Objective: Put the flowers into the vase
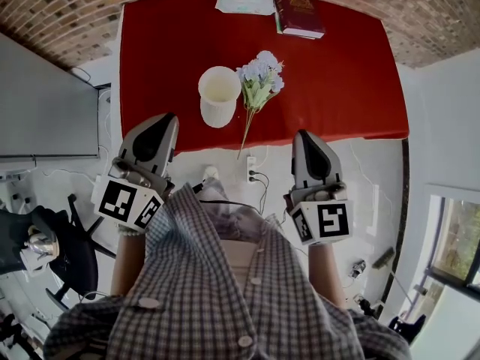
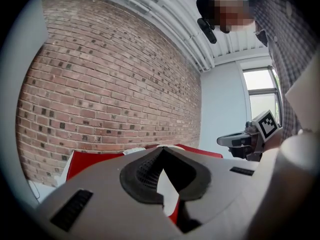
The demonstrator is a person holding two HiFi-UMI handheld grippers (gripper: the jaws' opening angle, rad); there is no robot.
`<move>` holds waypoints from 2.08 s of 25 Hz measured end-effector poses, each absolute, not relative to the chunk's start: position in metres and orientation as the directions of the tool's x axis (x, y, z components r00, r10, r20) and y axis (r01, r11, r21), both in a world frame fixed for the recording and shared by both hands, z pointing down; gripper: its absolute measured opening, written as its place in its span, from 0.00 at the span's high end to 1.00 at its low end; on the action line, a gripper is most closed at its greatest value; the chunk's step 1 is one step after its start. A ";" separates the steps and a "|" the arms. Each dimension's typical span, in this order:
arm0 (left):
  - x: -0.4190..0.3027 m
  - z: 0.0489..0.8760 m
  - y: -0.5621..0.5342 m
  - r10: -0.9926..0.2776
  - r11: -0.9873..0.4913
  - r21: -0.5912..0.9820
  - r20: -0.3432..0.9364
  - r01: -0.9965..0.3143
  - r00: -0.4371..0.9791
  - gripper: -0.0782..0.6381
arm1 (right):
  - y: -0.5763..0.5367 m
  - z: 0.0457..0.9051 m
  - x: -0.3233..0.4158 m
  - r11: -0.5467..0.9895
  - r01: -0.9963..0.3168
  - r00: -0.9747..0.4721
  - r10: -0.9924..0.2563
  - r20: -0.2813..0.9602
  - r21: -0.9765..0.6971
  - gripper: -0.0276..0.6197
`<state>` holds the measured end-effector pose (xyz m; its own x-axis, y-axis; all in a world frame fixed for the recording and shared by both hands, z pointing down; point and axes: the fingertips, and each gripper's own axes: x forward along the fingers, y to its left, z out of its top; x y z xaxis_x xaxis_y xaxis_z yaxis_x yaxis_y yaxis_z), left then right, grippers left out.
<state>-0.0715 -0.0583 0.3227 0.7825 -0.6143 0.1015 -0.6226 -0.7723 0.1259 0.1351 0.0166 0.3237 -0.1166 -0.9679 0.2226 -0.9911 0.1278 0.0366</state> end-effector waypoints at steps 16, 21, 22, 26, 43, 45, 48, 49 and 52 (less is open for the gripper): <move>-0.081 0.337 -0.107 -0.556 -0.818 0.107 0.102 -0.565 0.825 0.88 | -0.023 0.346 0.114 0.071 -0.996 -0.053 -0.947 0.318 0.046 0.95; -0.078 0.342 -0.106 -0.530 -0.838 0.082 0.120 -0.540 0.840 0.88 | -0.028 0.349 0.109 0.081 -0.995 -0.057 -0.936 0.347 0.054 0.95; -0.077 0.344 -0.105 -0.523 -0.842 0.074 0.126 -0.534 0.843 0.88 | -0.031 0.349 0.108 0.089 -0.994 -0.065 -0.940 0.335 0.056 0.95; -0.070 0.353 -0.104 -0.496 -0.857 0.059 0.176 -0.512 0.850 0.88 | -0.037 0.355 0.105 0.110 -0.992 -0.083 -0.928 0.364 0.055 0.95; -0.026 0.387 -0.087 -0.301 -0.944 0.043 0.297 -0.327 0.906 0.61 | -0.065 0.365 0.118 0.170 -0.985 -0.148 -0.919 0.366 0.028 0.95; -0.020 0.394 -0.086 -0.286 -0.949 0.032 0.322 -0.313 0.902 0.55 | -0.066 0.367 0.120 0.175 -0.984 -0.153 -0.918 0.367 0.027 0.95; -0.009 0.402 -0.084 -0.257 -0.959 0.022 0.352 -0.283 0.900 0.48 | -0.070 0.367 0.123 0.186 -0.982 -0.162 -0.916 0.367 0.031 0.95; -0.005 0.403 -0.083 -0.252 -0.960 0.024 0.353 -0.278 0.901 0.47 | -0.071 0.367 0.125 0.189 -0.981 -0.164 -0.916 0.367 0.033 0.95; 0.004 0.404 -0.085 -0.250 -0.961 0.025 0.344 -0.275 0.905 0.43 | -0.074 0.370 0.129 0.193 -0.981 -0.168 -0.913 0.372 0.032 0.95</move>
